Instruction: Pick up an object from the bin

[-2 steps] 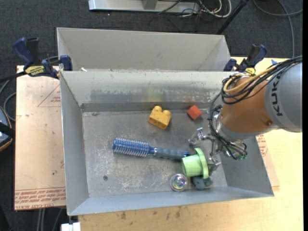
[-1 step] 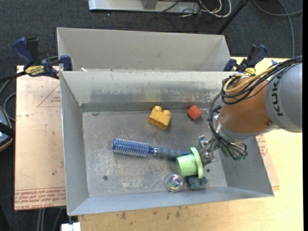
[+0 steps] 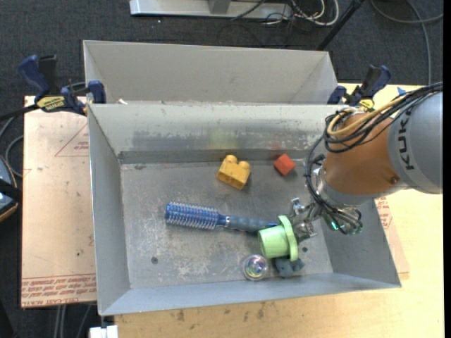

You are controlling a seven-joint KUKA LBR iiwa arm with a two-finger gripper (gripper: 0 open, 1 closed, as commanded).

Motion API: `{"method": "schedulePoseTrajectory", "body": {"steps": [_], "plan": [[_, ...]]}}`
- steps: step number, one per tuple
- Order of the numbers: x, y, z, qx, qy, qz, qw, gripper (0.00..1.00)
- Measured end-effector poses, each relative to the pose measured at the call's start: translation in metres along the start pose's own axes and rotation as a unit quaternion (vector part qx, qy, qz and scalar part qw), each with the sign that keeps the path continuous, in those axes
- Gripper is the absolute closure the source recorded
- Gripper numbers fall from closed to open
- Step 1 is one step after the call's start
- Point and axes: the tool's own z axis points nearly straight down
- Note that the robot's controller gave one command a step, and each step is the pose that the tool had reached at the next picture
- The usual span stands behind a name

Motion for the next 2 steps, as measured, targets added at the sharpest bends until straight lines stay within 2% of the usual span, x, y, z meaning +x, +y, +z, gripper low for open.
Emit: {"method": "schedulePoseTrajectory", "body": {"steps": [1,2], "plan": [[-0.0097,0.0697,0.0000,0.001,-0.0032,-0.030,0.9995,0.00],[-0.0095,0.0690,-0.0010,0.000,-0.0024,-0.029,0.9996,1.00]]}}
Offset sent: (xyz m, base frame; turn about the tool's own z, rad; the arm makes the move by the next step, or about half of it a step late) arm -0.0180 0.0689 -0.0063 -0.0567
